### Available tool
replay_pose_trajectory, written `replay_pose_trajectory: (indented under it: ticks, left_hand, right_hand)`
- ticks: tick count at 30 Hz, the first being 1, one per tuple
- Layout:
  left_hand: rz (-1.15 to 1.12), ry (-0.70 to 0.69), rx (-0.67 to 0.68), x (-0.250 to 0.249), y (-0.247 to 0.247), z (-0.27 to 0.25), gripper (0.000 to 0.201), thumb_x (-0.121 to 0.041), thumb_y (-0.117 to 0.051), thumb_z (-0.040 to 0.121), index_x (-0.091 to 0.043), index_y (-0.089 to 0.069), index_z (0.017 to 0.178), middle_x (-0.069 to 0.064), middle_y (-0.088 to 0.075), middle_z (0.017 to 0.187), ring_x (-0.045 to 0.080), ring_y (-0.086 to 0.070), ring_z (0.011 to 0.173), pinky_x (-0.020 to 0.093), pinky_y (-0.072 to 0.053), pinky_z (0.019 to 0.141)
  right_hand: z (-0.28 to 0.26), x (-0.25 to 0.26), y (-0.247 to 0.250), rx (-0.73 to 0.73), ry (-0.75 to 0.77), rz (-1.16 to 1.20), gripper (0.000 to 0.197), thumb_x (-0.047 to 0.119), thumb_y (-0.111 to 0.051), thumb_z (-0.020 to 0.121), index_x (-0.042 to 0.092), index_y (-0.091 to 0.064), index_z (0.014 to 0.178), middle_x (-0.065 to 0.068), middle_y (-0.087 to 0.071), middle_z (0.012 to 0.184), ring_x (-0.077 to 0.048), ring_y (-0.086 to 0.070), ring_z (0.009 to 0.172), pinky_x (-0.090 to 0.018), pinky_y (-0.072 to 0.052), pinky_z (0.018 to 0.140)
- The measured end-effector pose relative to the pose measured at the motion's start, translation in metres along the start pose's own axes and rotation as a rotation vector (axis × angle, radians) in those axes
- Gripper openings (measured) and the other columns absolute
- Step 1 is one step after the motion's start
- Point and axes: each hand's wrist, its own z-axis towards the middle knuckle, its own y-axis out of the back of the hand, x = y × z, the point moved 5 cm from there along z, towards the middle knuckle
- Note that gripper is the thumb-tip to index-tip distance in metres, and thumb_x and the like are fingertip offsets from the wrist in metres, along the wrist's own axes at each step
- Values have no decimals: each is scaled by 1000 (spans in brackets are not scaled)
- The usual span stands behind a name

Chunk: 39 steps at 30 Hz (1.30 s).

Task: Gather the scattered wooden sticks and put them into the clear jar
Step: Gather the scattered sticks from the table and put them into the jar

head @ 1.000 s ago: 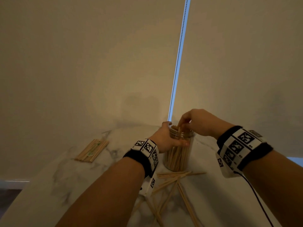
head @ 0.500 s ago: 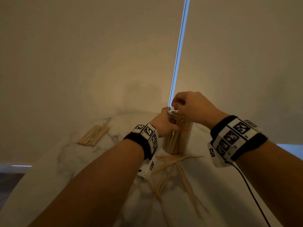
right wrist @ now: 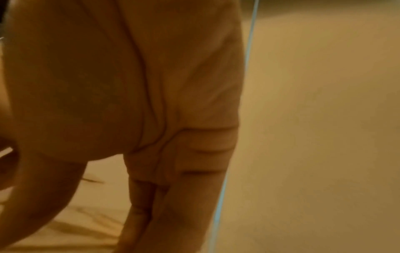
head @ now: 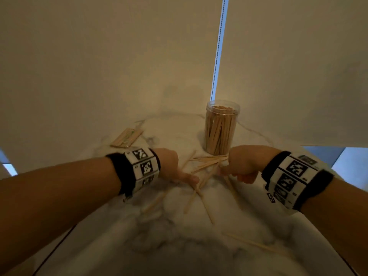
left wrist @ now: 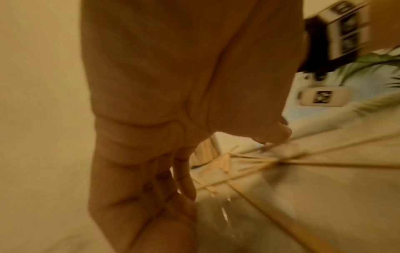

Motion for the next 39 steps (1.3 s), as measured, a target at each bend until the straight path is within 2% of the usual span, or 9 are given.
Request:
replay_pose_trajectory:
  ticks: [2,6,10,13,16,23,29,35,39]
  left_hand:
    - [-52,-13,0,-7,-18,-13,103,-88,-60,66,-6,-50,129,9,-62,121,25,-61,104,29,-46,79]
    - [-77,-57,0,-15,-18,-19,77,-62,-70,83,-4,-52,130,12,-64,123,28,-62,108,31,-47,81]
    - [-43,-55,-18,-5,-11,-16,38,-31,-68,93,-4,-68,119,14,-71,115,26,-65,100,33,-53,85]
    - [-99,-27,-91,-6,-11,-16,44,-47,-57,98,-9,-66,77,6,-68,75,24,-64,75,33,-53,76]
    - [-133,10,-126,-15,-11,-19,66,-73,-51,88,-12,-50,63,1,-52,59,16,-51,58,28,-44,65]
    - [-247,21,-29,-17,-11,-10,26,-27,-73,91,0,-74,94,11,-76,92,26,-72,85,37,-59,87]
    - [-114,60,-71,-21,-8,-21,34,-28,-71,89,-12,-55,64,0,-55,61,19,-58,64,28,-48,65]
    - [-132,58,-81,-14,-15,-23,32,-29,-50,102,-5,-60,82,3,-53,71,15,-48,60,29,-40,69]
    - [-222,32,-104,-14,-13,-27,37,-17,-33,108,6,-60,118,20,-60,120,32,-59,105,29,-38,78]
  right_hand:
    - [-8,7,-7,22,-9,-79,42,50,-74,82,11,-68,69,-4,-68,62,-19,-62,51,-30,-59,65]
    - [-23,24,-16,62,19,-206,24,20,-64,87,1,-78,89,-6,-73,76,-17,-63,63,-31,-59,79]
    - [-46,33,-23,-15,55,-382,25,10,-55,91,11,-57,66,1,-52,61,-10,-46,50,-21,-47,54]
    - [-59,31,-30,-49,100,-385,37,15,-52,96,20,-36,64,3,-41,63,-8,-37,51,-16,-32,45]
    - [-62,25,-27,-36,105,-331,25,25,-58,92,18,-55,69,2,-54,63,-11,-49,52,-20,-45,52]
    - [-86,23,-37,222,151,-81,25,21,-65,90,6,-67,110,-10,-71,93,-19,-69,76,-32,-63,73]
    - [-89,24,-60,170,164,-288,26,26,-70,76,5,-75,90,-9,-74,74,-18,-64,58,-28,-53,62]
    - [-94,38,-56,-36,260,-505,21,19,-60,89,7,-58,72,4,-43,61,-16,-45,58,-19,-31,47]
    - [-89,38,-54,-91,290,-537,15,19,-56,93,8,-66,92,5,-41,64,-17,-46,66,-20,-31,48]
